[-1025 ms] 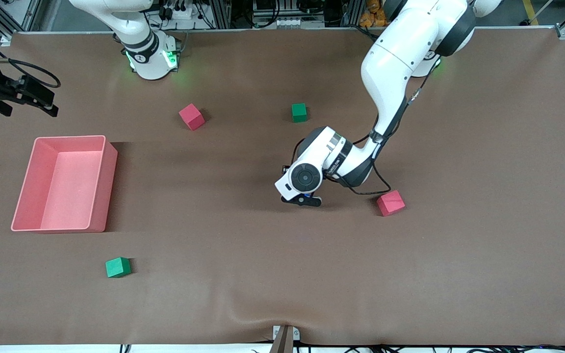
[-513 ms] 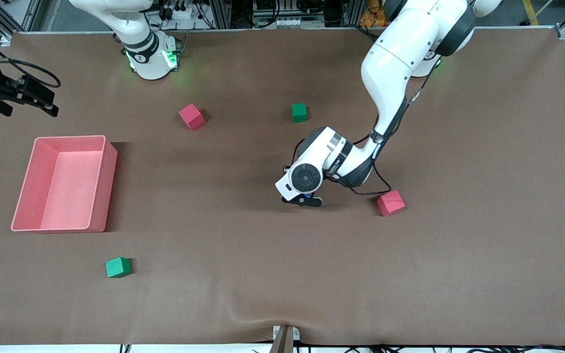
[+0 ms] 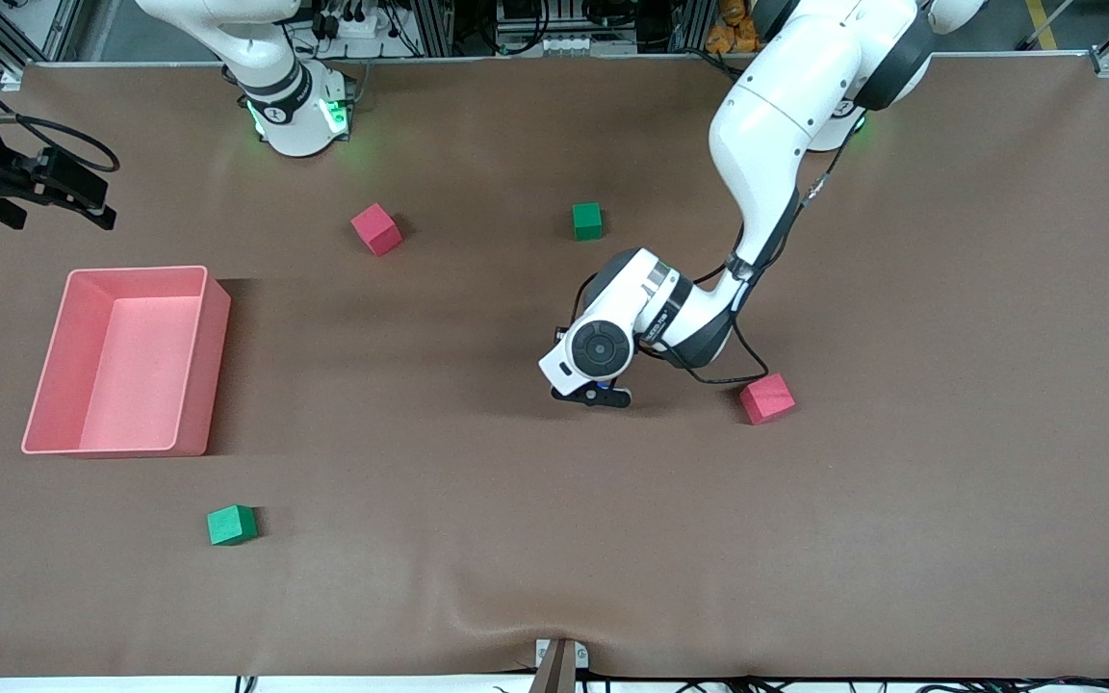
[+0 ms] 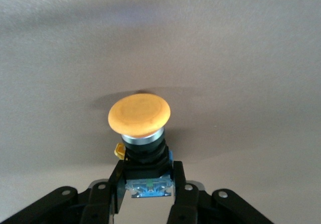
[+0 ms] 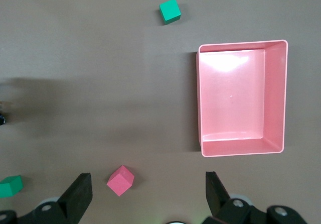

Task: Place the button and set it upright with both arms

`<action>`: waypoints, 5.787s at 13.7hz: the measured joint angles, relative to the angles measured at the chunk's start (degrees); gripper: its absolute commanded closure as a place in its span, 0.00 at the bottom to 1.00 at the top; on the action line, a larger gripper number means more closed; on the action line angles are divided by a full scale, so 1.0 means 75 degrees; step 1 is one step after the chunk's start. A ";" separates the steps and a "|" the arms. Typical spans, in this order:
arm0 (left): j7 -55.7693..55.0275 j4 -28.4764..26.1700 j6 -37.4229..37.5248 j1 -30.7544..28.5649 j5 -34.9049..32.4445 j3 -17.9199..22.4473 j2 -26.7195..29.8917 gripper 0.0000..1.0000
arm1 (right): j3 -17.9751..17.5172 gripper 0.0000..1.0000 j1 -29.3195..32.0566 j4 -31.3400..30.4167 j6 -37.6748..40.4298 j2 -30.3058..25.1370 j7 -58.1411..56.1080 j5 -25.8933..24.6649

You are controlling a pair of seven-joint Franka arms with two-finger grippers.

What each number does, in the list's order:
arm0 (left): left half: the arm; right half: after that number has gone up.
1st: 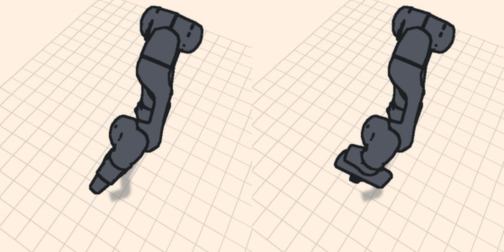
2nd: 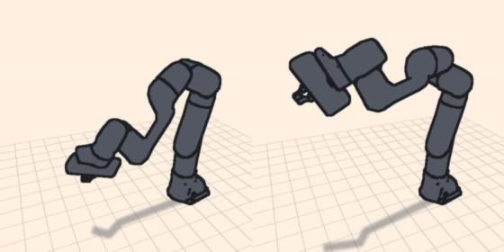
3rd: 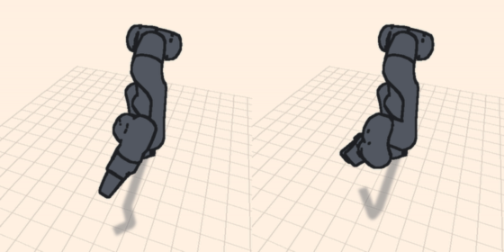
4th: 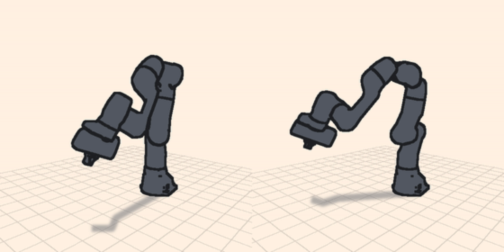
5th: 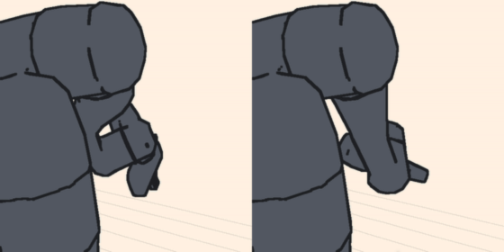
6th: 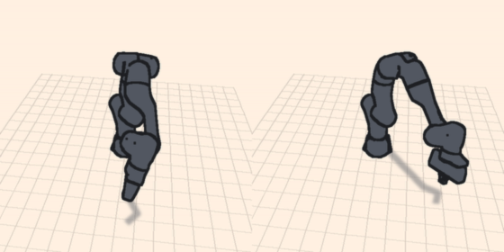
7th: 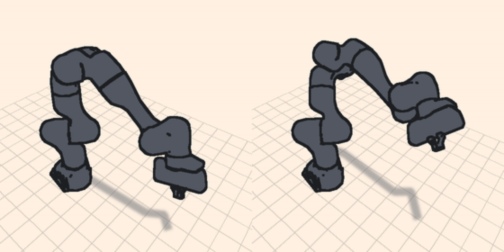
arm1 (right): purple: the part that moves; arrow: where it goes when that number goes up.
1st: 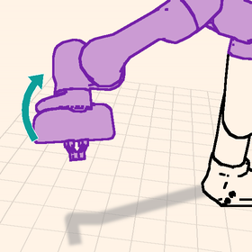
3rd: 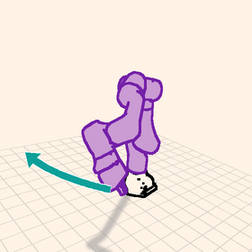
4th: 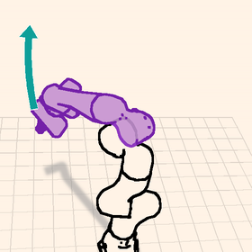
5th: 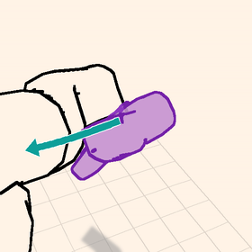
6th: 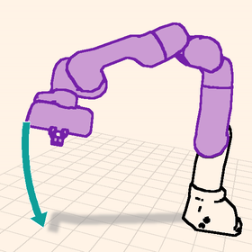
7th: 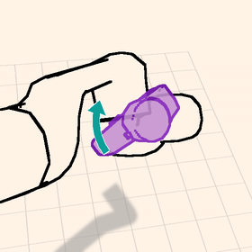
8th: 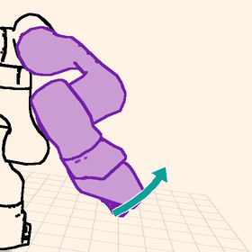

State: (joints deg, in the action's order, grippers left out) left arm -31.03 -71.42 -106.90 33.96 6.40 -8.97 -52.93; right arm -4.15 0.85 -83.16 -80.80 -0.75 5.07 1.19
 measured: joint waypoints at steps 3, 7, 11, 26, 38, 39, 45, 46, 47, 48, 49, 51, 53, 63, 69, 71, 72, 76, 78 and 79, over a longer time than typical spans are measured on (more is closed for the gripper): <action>-0.0357 0.0155 -0.0039 0.0001 0.0000 0.0001 0.0221 1.00 | 0.0019 0.00 0.0001 0.0000 -0.0019 0.0000 0.0000 0.0015; -0.0782 0.0188 -0.0874 0.0191 -0.0055 0.0006 0.0822 1.00 | 0.0049 0.00 0.0053 0.0000 -0.0028 0.0000 0.0000 0.0039; -0.2802 0.0134 -0.1864 0.0892 -0.1656 0.0031 0.0945 1.00 | 0.0053 0.00 0.0111 -0.0001 -0.0028 0.0001 0.0000 0.0048; -0.9510 -0.0189 -0.2677 0.2654 -0.7753 0.0042 -0.0134 1.00 | 0.0045 0.00 0.0128 -0.0003 -0.0032 0.0006 -0.0001 0.0091; -1.1416 -0.0379 -0.2681 0.2748 -1.1552 0.0048 -0.0730 1.00 | 0.0052 0.00 0.0170 -0.0002 -0.0033 0.0007 -0.0001 0.0259; -1.1567 -0.0389 -0.2681 0.2750 -1.1776 0.0057 -0.0775 1.00 | 0.0053 0.00 0.0171 -0.0002 -0.0033 0.0007 -0.0001 0.0259; -1.2591 -0.0659 -0.2681 0.2770 -1.3101 0.0156 -0.0985 1.00 | 0.0052 0.00 0.0172 -0.0003 -0.0034 0.0008 -0.0001 0.0262; -1.2797 -0.0704 -0.2663 0.2798 -1.3270 0.0183 -0.1013 1.00 | 0.0052 0.00 0.0172 -0.0002 -0.0034 0.0008 -0.0001 0.0262; -1.2901 -0.0722 -0.2660 0.2837 -1.3331 0.0220 -0.1013 1.00 | 0.0053 0.00 0.0172 -0.0002 -0.0034 0.0008 -0.0001 0.0262; -1.2937 -0.0732 -0.2660 0.2855 -1.3362 0.0232 -0.1014 1.00 | 0.0052 0.00 0.0173 -0.0002 -0.0034 0.0008 -0.0001 0.0262; -1.2946 -0.0736 -0.2659 0.2863 -1.3372 0.0237 -0.1015 0.76 | 0.0052 0.00 0.0173 -0.0002 -0.0034 0.0008 -0.0001 0.0262; -1.2955 -0.0736 -0.2660 0.2864 -1.3372 0.0237 -0.1015 0.00 | 0.0053 0.00 0.0175 -0.0002 -0.0034 0.0008 -0.0001 0.0262; -1.2955 -0.0773 -0.2660 0.2869 -1.3361 0.0223 -0.1015 0.00 | 0.0053 0.00 0.0176 -0.0002 -0.0034 0.0008 -0.0001 0.0262; -1.0894 -0.0495 -0.0997 0.3706 -0.8228 -0.0483 0.0005 0.00 | 0.0053 0.00 0.0181 -0.0003 -0.0035 0.0009 -0.0001 0.0267; -0.9252 -0.0403 -0.0191 0.3179 -0.5264 -0.0532 0.1682 0.00 | 0.0058 0.00 0.0189 -0.0003 -0.0035 0.0010 -0.0001 0.0271; -0.8099 -0.0364 -0.0070 0.2464 -0.4166 -0.0518 0.2434 0.00 | 0.0061 0.00 0.0191 -0.0005 -0.0036 0.0011 -0.0001 0.0272; -0.7464 -0.0362 0.0105 0.2042 -0.3836 -0.0518 0.2797 0.00 | 0.0063 0.00 0.0191 -0.0006 -0.0036 0.0013 -0.0001 0.0273; -0.4748 -0.0386 0.0864 0.0305 -0.2781 -0.0511 0.3838 0.00 | 0.0094 0.00 0.0191 -0.0006 -0.0037 0.0021 -0.0001 0.0277; -0.3388 -0.0386 0.1262 -0.0658 -0.2195 -0.0503 0.4167 0.00 | 0.0111 0.00 0.0191 -0.0007 -0.0037 0.0025 -0.0001 0.0278; -0.2691 -0.0388 0.1516 -0.1216 -0.2029 -0.0508 0.4346 0.00 | 0.0119 0.00 0.0192 -0.0007 -0.0037 0.0027 -0.0002 0.0279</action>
State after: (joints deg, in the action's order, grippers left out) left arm -51.21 -74.33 -95.53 24.84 -8.82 -12.78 -20.33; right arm -3.25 2.28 -83.22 -81.07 -0.55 5.06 3.28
